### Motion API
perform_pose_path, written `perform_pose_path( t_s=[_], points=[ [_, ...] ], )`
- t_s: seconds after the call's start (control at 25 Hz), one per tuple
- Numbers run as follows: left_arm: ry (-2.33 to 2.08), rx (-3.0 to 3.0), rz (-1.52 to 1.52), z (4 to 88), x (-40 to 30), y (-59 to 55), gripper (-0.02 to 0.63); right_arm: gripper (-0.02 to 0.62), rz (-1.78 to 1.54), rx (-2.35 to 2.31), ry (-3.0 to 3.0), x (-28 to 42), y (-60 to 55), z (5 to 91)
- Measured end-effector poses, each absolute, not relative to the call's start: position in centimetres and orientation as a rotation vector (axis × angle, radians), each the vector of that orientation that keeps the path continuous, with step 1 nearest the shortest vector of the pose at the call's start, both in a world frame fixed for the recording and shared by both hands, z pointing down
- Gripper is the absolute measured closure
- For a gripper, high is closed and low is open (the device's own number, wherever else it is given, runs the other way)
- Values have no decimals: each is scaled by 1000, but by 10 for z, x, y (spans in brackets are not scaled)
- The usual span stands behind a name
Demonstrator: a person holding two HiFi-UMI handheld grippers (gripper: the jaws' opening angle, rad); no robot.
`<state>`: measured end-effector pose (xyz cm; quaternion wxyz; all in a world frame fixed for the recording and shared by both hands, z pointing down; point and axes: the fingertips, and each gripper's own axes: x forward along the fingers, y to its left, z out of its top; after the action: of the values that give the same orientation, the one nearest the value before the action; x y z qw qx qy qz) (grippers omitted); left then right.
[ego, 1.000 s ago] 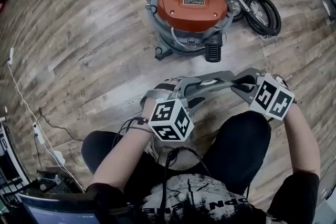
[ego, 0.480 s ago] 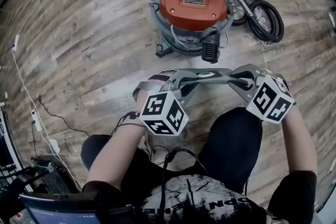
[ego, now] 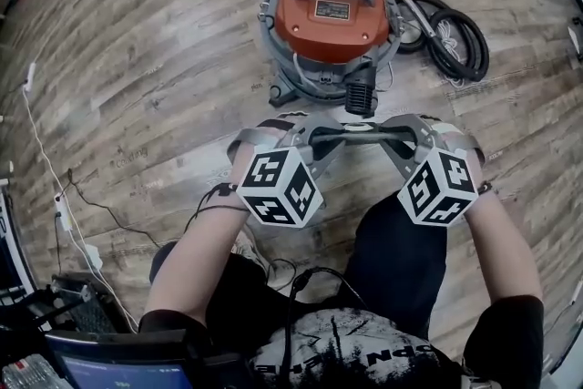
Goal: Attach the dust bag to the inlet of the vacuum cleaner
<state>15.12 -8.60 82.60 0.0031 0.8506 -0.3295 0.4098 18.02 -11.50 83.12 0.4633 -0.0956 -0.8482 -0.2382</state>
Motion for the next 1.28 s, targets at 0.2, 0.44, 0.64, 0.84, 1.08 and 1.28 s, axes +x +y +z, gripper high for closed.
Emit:
perform_pose_path(
  t_s=[0.2,0.44,0.64,0.84,1.08,1.28],
  points=[
    [-1043,2659,1359,833,142,-98,577,566,-647,-157,-2054,176,-122,833],
    [-1045,2635,1430,840,134,-106,574,569,-655,-109,-2037,171,-124,840],
    [-1045,2619,1467,838,133,-122,571,568,-606,-72,-2062,172,-136,842],
    [-1022,2632,1453,837,130,-129,563,563,-605,-77,-2036,170,-140,839],
    [-1073,2586,1389,857,119,-117,571,568,-824,-174,-1880,156,-127,822],
    [-1097,2596,1374,846,130,-120,574,563,-826,-135,-1904,168,-139,823]
  ],
)
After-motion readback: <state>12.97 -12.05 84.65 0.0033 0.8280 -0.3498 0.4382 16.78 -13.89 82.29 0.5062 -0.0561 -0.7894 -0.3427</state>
